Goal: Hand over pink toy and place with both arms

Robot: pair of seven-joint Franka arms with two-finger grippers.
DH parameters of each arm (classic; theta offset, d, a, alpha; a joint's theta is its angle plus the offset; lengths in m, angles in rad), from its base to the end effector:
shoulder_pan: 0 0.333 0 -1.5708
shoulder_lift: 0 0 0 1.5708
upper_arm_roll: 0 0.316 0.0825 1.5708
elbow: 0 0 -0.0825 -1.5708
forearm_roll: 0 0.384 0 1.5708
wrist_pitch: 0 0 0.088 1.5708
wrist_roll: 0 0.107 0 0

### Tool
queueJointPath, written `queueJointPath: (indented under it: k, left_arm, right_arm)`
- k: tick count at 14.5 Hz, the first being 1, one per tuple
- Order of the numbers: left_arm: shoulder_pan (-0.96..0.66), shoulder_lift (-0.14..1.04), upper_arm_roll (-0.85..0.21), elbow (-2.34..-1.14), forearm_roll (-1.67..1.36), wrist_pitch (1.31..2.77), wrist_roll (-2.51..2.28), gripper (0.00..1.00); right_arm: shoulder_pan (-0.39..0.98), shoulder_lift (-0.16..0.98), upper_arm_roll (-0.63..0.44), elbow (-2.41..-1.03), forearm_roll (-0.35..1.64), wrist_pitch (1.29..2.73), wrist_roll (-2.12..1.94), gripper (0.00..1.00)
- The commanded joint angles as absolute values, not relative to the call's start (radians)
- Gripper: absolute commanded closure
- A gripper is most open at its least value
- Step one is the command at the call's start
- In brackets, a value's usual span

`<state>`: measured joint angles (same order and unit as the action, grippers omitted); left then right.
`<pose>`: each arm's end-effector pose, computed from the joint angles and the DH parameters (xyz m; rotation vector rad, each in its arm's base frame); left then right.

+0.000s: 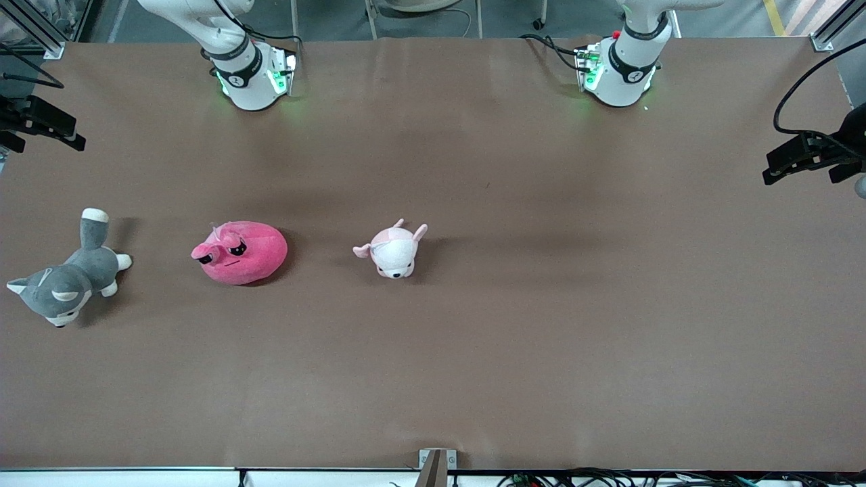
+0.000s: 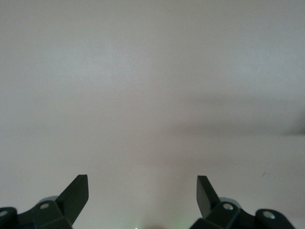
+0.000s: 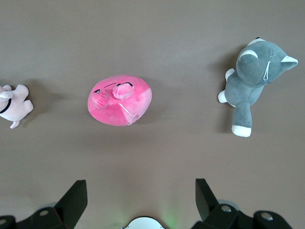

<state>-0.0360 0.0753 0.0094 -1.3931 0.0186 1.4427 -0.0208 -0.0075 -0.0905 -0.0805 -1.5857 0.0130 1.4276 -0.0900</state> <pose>0.5647 -0.0131 0.6540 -3.1215 0.0057 0.0394 0.5089 -0.0455 0.6536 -3.1138 -0.0062 0.1025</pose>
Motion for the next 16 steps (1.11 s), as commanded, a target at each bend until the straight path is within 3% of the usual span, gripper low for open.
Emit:
queueJointPath:
  k: [1,4,16]
  left_arm:
    - [-0.041,0.023,0.015,-1.428,0.026,1.445,-0.009,0.00]
    - [-0.043,-0.029,0.015,-1.492,0.026,1.447,-0.011,0.00]
    - [-0.044,-0.029,0.009,-1.488,0.012,1.448,-0.002,0.00]
  right_arm:
    - [-0.003,-0.117,-0.080,-1.615,0.012,1.436,-0.060,0.00]
    - [-0.005,-0.117,-0.081,-1.617,0.014,1.436,-0.060,0.00]
    - [-0.002,-0.117,-0.080,-1.615,0.014,1.442,-0.061,0.00]
